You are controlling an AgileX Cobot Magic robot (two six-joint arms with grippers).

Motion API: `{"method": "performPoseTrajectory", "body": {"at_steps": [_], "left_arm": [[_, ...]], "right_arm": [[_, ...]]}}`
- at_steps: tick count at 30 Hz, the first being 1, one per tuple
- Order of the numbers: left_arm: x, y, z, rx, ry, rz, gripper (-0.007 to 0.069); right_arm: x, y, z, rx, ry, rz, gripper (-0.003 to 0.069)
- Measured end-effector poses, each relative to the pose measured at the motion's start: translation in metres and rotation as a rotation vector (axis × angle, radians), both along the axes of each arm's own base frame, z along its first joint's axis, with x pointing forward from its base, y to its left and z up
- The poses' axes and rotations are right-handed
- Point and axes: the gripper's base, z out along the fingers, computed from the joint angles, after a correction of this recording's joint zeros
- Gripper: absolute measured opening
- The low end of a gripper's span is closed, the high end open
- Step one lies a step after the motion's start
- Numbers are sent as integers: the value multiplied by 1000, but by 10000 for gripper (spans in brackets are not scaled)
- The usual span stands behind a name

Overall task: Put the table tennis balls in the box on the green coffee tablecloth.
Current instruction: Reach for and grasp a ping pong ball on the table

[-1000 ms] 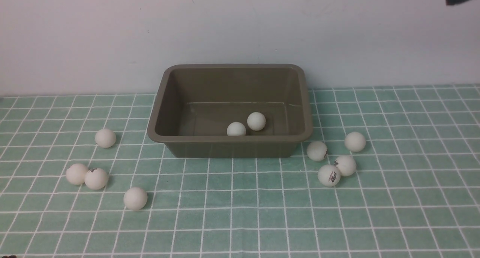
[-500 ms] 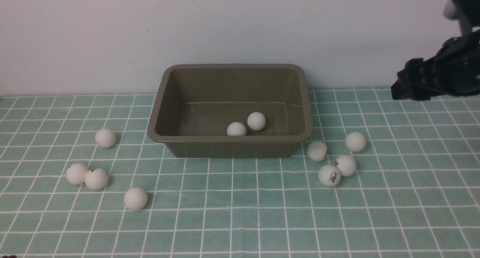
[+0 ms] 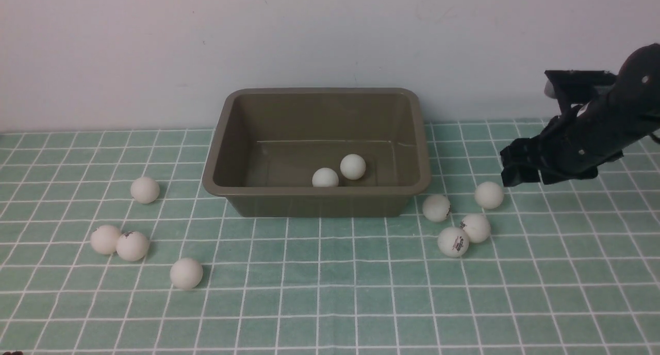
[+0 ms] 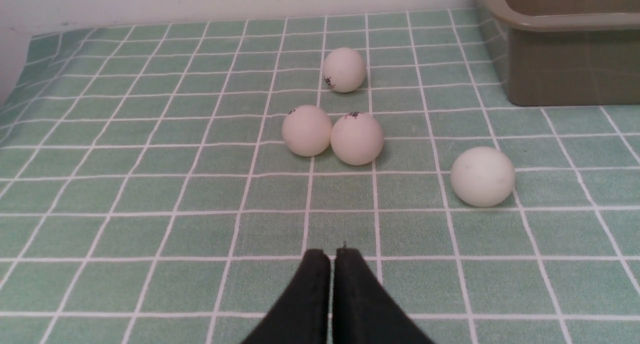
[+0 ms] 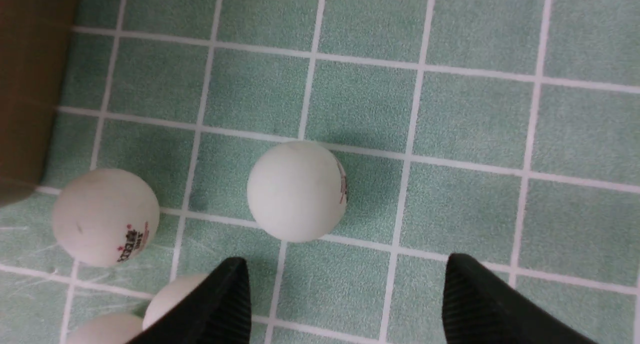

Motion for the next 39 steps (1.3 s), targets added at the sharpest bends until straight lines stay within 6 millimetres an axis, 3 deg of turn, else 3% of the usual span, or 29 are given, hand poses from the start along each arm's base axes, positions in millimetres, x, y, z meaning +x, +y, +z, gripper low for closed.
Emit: {"method": "performPoseTrajectory", "body": {"at_steps": [8, 17, 21, 39], "left_arm": [[0, 0, 0, 0, 0, 0, -4], [0, 0, 0, 0, 0, 0, -4], [0, 0, 0, 0, 0, 0, -4], [0, 0, 0, 0, 0, 0, -4]], "right_arm": [[5, 10, -10, 36, -13, 82, 466], [12, 42, 2, -5, -73, 168, 463], [22, 41, 3, -80, -56, 111, 462], [32, 41, -40, -132, 88, 119, 462]]}}
